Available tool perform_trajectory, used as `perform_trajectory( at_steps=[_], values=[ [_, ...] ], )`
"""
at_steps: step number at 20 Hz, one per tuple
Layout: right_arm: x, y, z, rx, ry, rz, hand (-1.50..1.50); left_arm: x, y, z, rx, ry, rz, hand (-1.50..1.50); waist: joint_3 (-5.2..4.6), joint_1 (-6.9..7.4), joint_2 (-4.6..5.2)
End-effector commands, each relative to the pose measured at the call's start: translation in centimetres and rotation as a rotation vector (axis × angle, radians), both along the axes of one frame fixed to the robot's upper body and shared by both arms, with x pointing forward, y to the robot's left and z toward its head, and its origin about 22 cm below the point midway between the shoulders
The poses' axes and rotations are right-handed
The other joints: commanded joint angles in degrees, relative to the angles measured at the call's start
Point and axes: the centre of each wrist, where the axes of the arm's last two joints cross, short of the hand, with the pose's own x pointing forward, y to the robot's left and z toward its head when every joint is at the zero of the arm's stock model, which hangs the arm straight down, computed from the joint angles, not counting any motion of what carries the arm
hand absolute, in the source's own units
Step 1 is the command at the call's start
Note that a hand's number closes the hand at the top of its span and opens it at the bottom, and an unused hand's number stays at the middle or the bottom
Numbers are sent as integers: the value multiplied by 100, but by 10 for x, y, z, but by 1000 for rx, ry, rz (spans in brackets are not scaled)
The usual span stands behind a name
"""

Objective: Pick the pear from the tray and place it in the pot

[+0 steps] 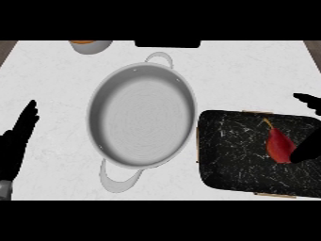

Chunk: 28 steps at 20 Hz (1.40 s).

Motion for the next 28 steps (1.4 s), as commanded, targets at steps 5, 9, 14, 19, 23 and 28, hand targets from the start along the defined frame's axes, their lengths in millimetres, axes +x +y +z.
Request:
perform_trajectory(
  at_steps=[5, 9, 14, 19, 23, 28],
  values=[
    [13, 25, -28, -82, 107, 14, -150, -14, -1, -17, 19, 5, 31, 0, 1, -95, -19],
    [39, 19, -34, -85, 133, 28, -150, 9, 1, 11, -13, 10, 2, 0, 3, -80, -8],
    [48, 29, -44, -90, 165, 16, -150, 12, -3, 3, 6, -2, 22, 0, 2, -95, -10],
    [36, 9, -68, -100, 202, 12, -150, -5, 24, -4, 0, 9, 21, 0, 2, -98, -14],
    [25, -7, -78, -113, 197, -6, -150, -28, -8, -9, -2, 16, 21, 0, 5, -91, -26],
    [37, 42, -89, -119, 196, 3, -150, -1, 3, 4, 9, 6, 14, 0, 3, -110, -23]
  ],
)
